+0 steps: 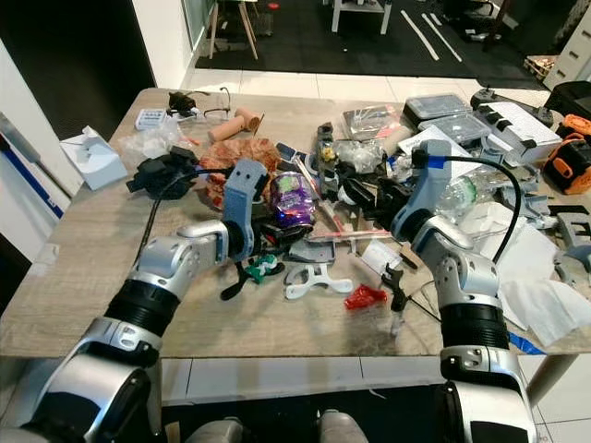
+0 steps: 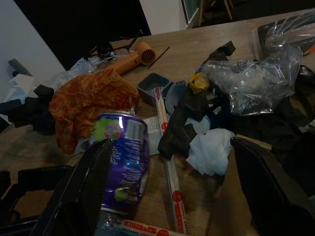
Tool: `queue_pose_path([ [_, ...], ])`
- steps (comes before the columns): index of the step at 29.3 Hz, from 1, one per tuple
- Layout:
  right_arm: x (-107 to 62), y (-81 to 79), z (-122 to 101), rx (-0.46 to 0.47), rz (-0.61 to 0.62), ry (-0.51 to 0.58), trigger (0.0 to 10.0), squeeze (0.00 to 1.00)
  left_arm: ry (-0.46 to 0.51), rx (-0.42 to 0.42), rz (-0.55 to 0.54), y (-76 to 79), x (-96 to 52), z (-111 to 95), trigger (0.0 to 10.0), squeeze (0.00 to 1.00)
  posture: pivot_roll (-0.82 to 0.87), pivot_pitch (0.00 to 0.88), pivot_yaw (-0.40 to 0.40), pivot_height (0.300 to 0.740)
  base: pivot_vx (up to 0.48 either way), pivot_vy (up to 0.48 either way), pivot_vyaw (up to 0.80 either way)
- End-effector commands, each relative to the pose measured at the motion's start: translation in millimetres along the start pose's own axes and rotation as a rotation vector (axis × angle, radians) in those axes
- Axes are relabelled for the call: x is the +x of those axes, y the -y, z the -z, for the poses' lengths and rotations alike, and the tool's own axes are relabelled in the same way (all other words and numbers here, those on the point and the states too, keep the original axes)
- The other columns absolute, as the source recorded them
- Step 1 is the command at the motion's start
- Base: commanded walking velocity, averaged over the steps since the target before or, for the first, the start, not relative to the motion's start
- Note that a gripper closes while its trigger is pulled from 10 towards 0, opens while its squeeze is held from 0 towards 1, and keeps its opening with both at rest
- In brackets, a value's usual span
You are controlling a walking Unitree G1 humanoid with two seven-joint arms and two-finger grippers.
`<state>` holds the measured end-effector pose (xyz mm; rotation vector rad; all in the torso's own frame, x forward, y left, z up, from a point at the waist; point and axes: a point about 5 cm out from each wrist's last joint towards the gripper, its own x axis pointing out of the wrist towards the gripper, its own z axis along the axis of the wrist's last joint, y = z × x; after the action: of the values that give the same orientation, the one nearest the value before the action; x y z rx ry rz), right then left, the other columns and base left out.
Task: Picking trash to rubbish bin
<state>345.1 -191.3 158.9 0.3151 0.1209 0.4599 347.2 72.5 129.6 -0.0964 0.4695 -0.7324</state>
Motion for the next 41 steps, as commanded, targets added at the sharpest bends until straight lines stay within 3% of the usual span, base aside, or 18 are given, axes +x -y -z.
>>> queue_pose_path([
  [1, -0.7, -0.1, -4.4, -0.012, -0.002, 0.000, 10.0, 0.00, -0.003, 0.006, 0.024, 5.4, 4.0, -1.7, 10.0, 0.00, -0.06, 0.000, -0.030, 0.740, 0.000, 0.000, 0.00],
  [7, -0.6, -0.6, -4.6, -0.012, -0.005, -0.001, 10.0, 0.00, 0.031, -0.113, 0.049, 4.5, 4.6, -7.8, 10.0, 0.00, -0.06, 0.000, -0.030, 0.740, 0.000, 0.000, 0.00],
  [9, -0.7, -1.9, -4.4, -0.013, -0.009, -0.001, 10.0, 0.00, 0.070, -0.147, 0.032, 2.9, 8.6, -18.1, 10.0, 0.00, -0.07, 0.000, -0.022, 0.740, 0.000, 0.000, 0.00],
  [18, -1.6, -2.7, -5.0, -0.011, -0.009, 0.002, 10.0, 0.00, 0.101, -0.084, 0.026, 1.6, 8.9, -30.7, 10.0, 0.00, -0.08, 0.000, -0.017, 0.740, 0.000, 0.000, 0.00],
  [21, -1.3, -3.4, -5.5, -0.011, -0.012, 0.003, 10.0, 0.00, 0.119, 0.050, -0.017, 0.2, 7.6, -38.0, 10.0, 0.00, -0.08, 0.000, -0.018, 0.740, 0.000, 0.000, 0.00],
  [25, -1.7, -3.6, -5.6, -0.012, -0.012, 0.005, 10.0, 0.00, 0.086, 0.109, -0.025, 4.3, 15.1, -31.7, 10.0, 0.00, -0.09, 0.000, -0.013, 0.740, 0.000, 0.000, 0.00],
  [34, -1.8, -4.0, -5.9, -0.013, -0.012, 0.007, 10.0, 0.00, -0.030, 0.073, -0.046, 4.3, 24.8, -16.9, 10.0, 0.00, -0.08, 0.000, -0.009, 0.740, 0.000, 0.000, 0.00],
  [41, -1.7, -4.5, -6.2, -0.013, -0.014, 0.007, 10.0, 0.00, -0.045, 0.092, -0.019, 12.7, 31.7, -16.6, 10.0, 0.00, -0.09, 0.000, -0.005, 0.740, 0.000, 0.000, 0.00],
])
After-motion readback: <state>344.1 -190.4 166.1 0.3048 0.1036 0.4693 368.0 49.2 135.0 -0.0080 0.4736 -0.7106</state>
